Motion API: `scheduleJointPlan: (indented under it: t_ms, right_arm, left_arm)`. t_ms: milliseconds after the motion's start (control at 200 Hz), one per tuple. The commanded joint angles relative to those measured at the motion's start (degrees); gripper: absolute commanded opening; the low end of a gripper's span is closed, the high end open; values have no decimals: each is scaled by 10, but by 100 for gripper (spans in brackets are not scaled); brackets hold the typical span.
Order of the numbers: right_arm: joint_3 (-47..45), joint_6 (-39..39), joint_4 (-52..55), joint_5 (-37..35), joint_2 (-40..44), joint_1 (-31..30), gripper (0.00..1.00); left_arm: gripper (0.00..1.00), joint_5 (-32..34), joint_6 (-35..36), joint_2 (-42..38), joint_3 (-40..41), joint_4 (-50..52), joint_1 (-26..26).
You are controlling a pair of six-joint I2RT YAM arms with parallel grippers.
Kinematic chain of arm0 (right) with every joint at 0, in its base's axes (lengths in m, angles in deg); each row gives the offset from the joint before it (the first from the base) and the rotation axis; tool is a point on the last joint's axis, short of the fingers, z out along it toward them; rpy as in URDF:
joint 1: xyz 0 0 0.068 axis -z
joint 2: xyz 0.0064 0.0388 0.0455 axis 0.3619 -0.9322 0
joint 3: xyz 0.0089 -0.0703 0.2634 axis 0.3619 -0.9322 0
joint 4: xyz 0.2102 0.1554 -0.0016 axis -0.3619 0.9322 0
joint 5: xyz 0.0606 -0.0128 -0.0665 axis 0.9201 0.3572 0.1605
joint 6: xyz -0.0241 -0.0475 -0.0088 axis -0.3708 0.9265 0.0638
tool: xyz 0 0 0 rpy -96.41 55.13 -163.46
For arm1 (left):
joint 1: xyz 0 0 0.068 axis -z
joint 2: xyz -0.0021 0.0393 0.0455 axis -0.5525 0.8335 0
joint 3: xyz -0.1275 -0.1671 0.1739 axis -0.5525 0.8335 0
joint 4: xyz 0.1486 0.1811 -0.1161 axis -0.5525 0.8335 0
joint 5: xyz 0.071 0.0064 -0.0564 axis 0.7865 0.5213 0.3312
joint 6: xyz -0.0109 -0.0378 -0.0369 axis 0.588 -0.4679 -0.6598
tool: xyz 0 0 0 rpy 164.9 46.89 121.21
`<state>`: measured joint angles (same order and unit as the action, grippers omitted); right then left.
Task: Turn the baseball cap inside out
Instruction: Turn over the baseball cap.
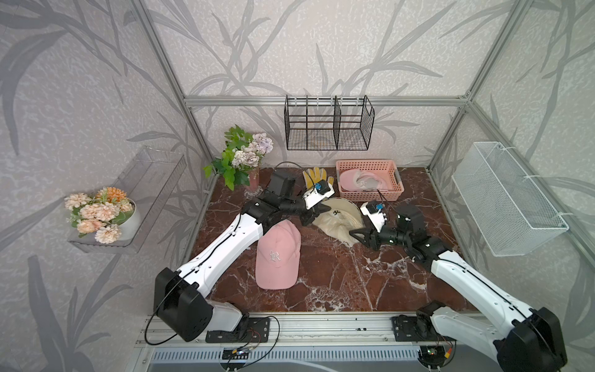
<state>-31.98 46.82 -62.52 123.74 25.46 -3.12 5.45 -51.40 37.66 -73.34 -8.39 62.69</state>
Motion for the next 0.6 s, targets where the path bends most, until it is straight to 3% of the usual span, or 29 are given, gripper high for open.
scheduleJointPlan:
  t_ms: [0,300,410,595]
  right_arm:
    - [-17,-2,6,59,-5,0,40]
    - [-26,-38,-37,169,-4,0,39]
    - [-42,-76,-100,169,2,0,28]
    - [-68,-170,-237,112,20,5,8]
  left_arm:
    - [0,-27,-26,-23,-17,-67,-11]
    - [0,-28,-53,-28,-9,-90,-26]
    - [0,-33,-57,-28,-4,-96,-26]
    - [0,-38,-56,-26,-3,-88,-26]
